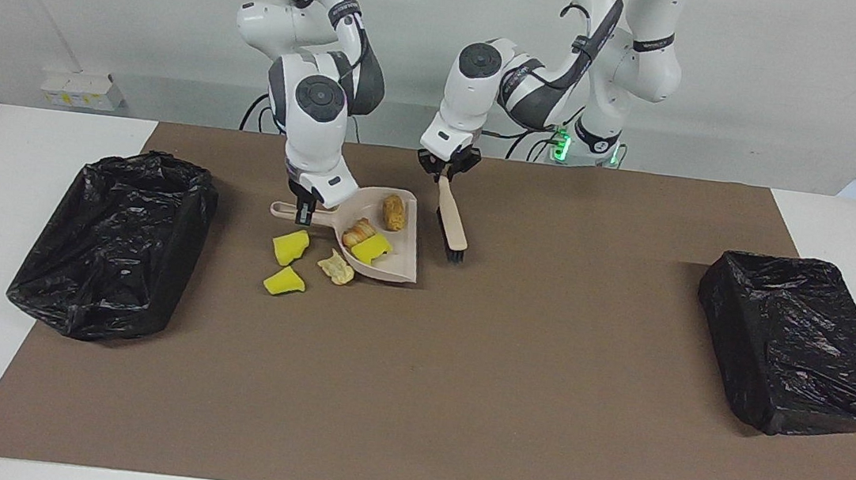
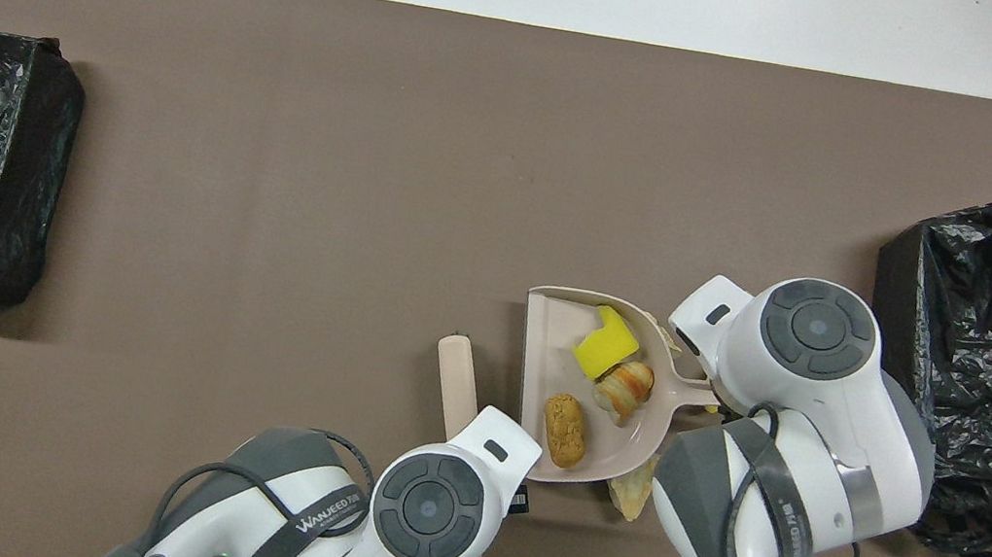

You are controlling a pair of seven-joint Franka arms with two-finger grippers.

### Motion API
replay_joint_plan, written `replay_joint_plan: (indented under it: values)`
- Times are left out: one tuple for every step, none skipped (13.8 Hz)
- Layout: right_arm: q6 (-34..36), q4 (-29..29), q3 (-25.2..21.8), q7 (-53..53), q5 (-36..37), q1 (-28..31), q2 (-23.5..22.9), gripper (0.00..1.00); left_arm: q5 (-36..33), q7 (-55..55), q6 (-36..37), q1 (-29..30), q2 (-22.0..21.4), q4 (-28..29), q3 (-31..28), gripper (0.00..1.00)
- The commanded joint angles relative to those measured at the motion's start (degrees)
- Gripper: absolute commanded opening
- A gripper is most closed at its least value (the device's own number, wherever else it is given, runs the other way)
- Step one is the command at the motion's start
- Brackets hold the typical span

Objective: Sweep and dump trash in bin
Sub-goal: 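Carry the dustpan with the right gripper to the farther black bag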

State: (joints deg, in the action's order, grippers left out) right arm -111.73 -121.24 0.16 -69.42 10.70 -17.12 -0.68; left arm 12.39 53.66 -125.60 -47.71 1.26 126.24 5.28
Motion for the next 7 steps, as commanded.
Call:
replay_joint_plan:
  values:
    - [2.39, 2.59, 0.28, -5.09, -0.60, 3.22, 0.51, 0.00, -0.88, -1.10, 1.15, -0.01, -2.75, 2.16, 0.70, 0.00]
    - [2.39, 3.46, 0.28, -6.85, -0.86, 4.54, 0.42, 0.00, -0.88, -0.50, 1.06, -1.41, -3.36, 2.69, 0.79, 0.00]
    - [2.39, 4.25, 0.28, -8.61, -0.86, 6.12, 0.25, 0.00, -0.88, 0.21, 0.28, -3.08, -3.63, 4.00, 0.79, 0.00]
    - [2.48, 5.04, 0.19, -10.36, -0.86, 7.88, 0.07, 0.00, -0.88, 0.48, 0.01, -4.66, -4.15, 5.23, 0.79, 0.00]
    - [2.74, 6.10, 0.19, -12.04, -0.86, 9.81, -0.11, 0.00, -0.88, 0.48, 0.96, -5.81, -5.03, 6.37, 0.79, 0.00]
    - [3.44, 7.06, 0.19, -13.62, -0.86, 11.65, -0.19, 0.00, -0.88, 0.48, 0.97, -6.60, -6.43, 8.39, 0.79, 0.00]
    - [4.14, 8.20, 0.19, -15.29, -0.86, 13.67, -0.46, 0.00, -0.88, 0.56, 0.36, -7.57, -7.75, 10.32, 0.88, 0.00]
